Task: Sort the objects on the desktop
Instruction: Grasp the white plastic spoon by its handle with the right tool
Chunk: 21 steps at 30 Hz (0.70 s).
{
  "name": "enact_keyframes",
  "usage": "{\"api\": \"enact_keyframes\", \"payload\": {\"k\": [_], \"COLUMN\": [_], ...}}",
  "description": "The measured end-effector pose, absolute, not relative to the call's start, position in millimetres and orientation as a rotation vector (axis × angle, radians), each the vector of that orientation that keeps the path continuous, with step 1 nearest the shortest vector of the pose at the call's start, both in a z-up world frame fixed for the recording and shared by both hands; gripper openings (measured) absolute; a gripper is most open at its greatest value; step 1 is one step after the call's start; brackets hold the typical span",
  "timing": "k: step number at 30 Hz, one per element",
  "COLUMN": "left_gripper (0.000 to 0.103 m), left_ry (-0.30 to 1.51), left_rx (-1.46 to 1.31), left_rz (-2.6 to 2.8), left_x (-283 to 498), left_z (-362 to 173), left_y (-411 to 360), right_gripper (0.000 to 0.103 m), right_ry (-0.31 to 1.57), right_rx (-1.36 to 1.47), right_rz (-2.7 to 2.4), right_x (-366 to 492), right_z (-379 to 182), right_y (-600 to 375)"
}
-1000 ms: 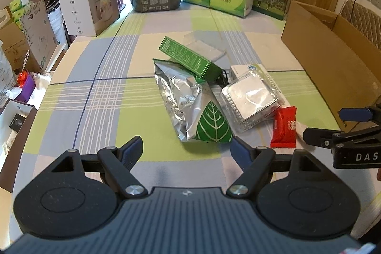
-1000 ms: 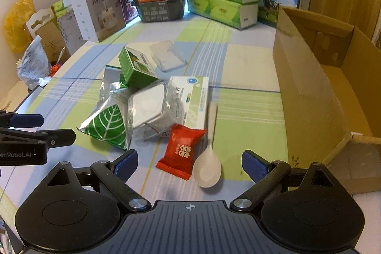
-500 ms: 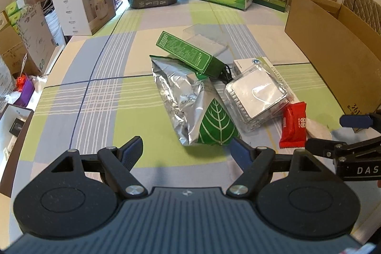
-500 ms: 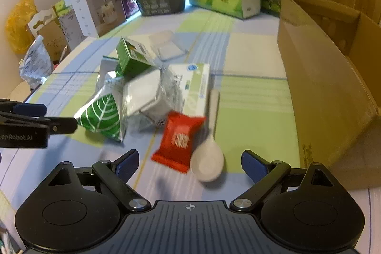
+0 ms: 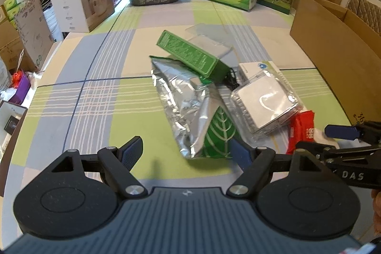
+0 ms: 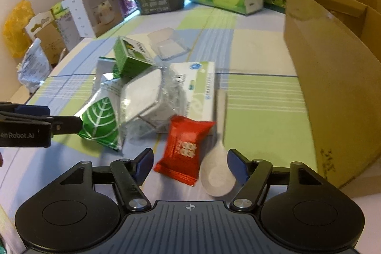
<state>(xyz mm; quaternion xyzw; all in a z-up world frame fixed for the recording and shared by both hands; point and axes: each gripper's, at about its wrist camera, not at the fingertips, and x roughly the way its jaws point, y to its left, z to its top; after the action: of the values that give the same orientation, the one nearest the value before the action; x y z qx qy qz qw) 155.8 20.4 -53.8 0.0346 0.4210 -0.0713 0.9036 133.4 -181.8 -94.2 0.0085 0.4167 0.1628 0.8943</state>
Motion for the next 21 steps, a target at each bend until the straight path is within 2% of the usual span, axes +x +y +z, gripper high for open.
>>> {"api": "enact_keyframes", "payload": {"k": [11,16,21], "left_gripper": [0.076,0.075,0.075], "left_ry": [0.842,0.841,0.847], "left_rx": [0.081,0.071,0.078], "left_rz": [-0.263,-0.334,-0.36], "left_x": [154.9,151.3,150.7], "left_z": [-47.7,-48.4,-50.8], "left_y": [-11.1,-23.9,-34.6], "right_gripper": [0.065,0.058,0.046], "right_ry": [0.847,0.868,0.87], "right_rx": [0.033,0.051,0.045], "right_rz": [0.287,0.295,0.302], "right_x": [118.6,119.3,121.9], "right_z": [-89.1,-93.8,-97.5], "right_y": [-208.7,-211.9,-211.6]}}
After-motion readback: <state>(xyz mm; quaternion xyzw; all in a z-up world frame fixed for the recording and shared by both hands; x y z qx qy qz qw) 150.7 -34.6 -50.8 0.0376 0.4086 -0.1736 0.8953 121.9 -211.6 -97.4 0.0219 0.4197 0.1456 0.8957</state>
